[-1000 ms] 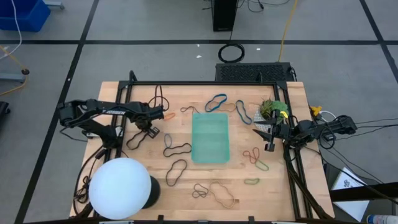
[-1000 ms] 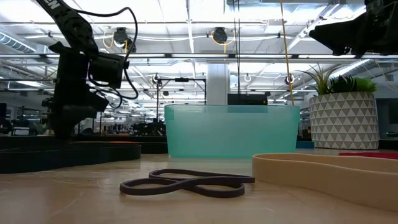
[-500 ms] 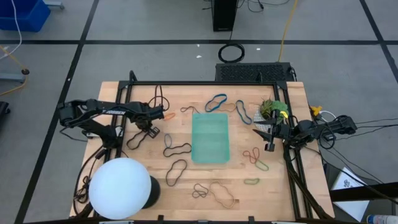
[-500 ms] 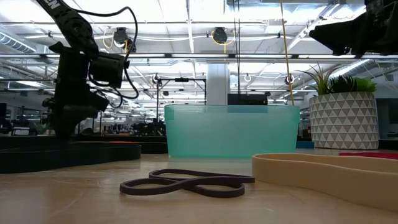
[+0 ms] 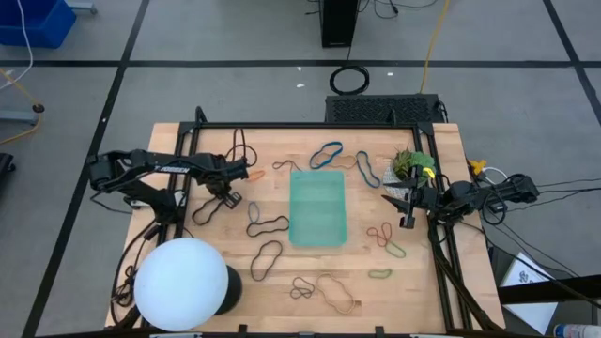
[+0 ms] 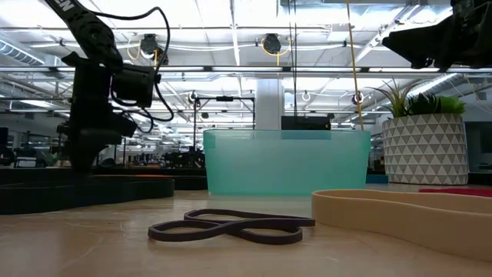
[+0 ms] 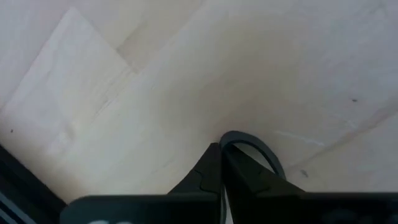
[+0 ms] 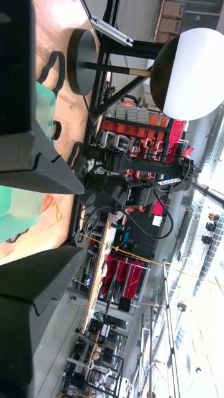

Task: Pick and place rubber bands into bin
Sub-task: Put the black rubber band into the green bin

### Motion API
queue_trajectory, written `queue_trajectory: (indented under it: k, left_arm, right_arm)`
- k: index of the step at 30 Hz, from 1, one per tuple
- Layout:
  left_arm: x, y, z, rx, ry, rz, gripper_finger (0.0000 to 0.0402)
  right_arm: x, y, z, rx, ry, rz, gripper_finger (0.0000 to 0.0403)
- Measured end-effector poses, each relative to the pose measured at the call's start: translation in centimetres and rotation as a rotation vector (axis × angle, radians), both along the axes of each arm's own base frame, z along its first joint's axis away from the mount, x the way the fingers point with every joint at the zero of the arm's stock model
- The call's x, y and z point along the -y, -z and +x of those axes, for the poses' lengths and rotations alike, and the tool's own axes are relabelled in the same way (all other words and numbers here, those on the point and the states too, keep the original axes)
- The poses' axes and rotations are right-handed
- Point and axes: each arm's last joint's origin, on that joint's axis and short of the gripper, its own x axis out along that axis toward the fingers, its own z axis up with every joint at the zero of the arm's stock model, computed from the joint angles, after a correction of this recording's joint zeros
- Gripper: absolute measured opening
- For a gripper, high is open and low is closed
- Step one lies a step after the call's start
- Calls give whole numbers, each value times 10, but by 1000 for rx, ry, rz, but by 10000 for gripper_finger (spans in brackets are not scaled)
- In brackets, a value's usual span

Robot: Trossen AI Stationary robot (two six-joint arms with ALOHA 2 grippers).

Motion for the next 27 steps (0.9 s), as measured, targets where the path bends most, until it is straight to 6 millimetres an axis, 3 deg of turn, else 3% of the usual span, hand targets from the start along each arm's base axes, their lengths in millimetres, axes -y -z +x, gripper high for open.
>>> queue_trajectory:
  k: [8, 13, 22, 27]
  left_arm:
    - [-1, -15, 18, 144, 58, -115, 9]
    - [-1, -35, 47, 416, 266, -216, 10]
    - [3, -97, 108, 987, 569, -41, 14]
    - [11, -140, 130, 1254, 690, 117, 6]
  right_arm:
    - [0, 0, 0, 0, 0, 0, 141]
    - [0, 0, 0, 0, 0, 0, 141]
    - [0, 0, 0, 0, 0, 0, 141]
    - [0, 0, 0, 0, 0, 0, 141]
